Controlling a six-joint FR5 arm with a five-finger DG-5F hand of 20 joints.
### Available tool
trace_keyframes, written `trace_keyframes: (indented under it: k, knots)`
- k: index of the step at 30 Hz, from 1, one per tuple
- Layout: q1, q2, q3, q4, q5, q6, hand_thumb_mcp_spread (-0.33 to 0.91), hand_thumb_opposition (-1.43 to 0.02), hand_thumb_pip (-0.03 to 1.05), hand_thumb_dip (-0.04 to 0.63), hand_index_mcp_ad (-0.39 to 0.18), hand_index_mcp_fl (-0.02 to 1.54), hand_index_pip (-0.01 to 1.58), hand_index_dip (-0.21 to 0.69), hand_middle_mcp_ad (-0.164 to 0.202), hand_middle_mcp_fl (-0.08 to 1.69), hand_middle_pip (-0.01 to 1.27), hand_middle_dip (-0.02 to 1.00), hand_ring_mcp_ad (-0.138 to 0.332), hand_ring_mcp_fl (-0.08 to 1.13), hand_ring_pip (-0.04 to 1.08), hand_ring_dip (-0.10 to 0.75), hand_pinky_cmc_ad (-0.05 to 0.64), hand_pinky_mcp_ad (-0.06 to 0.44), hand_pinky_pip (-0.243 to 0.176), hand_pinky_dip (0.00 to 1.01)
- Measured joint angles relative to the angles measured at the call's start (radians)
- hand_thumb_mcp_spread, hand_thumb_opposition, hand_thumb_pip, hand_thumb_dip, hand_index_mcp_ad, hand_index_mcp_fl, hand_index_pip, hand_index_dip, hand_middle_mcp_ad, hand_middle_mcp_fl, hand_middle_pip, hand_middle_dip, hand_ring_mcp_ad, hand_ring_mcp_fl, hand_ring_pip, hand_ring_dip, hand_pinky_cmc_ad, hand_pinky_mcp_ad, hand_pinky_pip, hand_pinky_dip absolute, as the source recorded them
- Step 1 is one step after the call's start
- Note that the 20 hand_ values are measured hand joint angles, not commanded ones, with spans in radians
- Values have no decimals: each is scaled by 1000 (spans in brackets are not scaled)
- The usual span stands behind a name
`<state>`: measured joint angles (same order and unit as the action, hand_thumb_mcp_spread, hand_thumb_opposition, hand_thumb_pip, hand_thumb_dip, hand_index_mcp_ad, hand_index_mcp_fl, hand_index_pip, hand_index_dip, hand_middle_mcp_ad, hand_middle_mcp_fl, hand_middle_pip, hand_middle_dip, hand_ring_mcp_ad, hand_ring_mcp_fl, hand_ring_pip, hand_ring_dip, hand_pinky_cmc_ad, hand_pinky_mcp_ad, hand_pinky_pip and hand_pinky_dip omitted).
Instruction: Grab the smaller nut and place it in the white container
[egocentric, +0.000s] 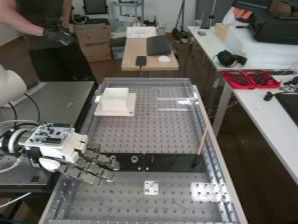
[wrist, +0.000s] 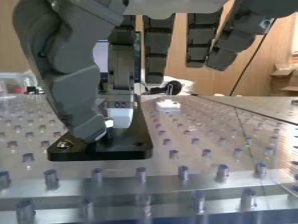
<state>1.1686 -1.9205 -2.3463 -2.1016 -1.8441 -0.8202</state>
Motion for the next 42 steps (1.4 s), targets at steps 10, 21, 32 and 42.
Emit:
trace_keyframes:
  k: [10, 21, 32, 42]
  knots:
    - [-1, -6, -3, 10, -4, 3, 476, -792, 632, 213, -108, 241, 1524, 126, 14, 253, 119, 202, 173, 63, 101, 56, 290, 147, 3, 195]
    - [-1, -6, -7, 28, -5, 7, 496, -812, 611, 213, -110, 279, 1515, 113, 17, 279, 120, 204, 166, 79, 101, 56, 295, 148, 0, 195]
    - [3, 11, 4, 27, -14, 17, 496, -866, 581, 204, -110, 353, 1518, 112, 17, 295, 120, 204, 164, 112, 101, 56, 312, 148, 17, 194]
    - [1, 47, 8, 16, -36, 23, 499, -881, 581, 204, -110, 367, 1518, 113, 14, 316, 120, 206, 164, 113, 101, 56, 318, 147, 17, 195]
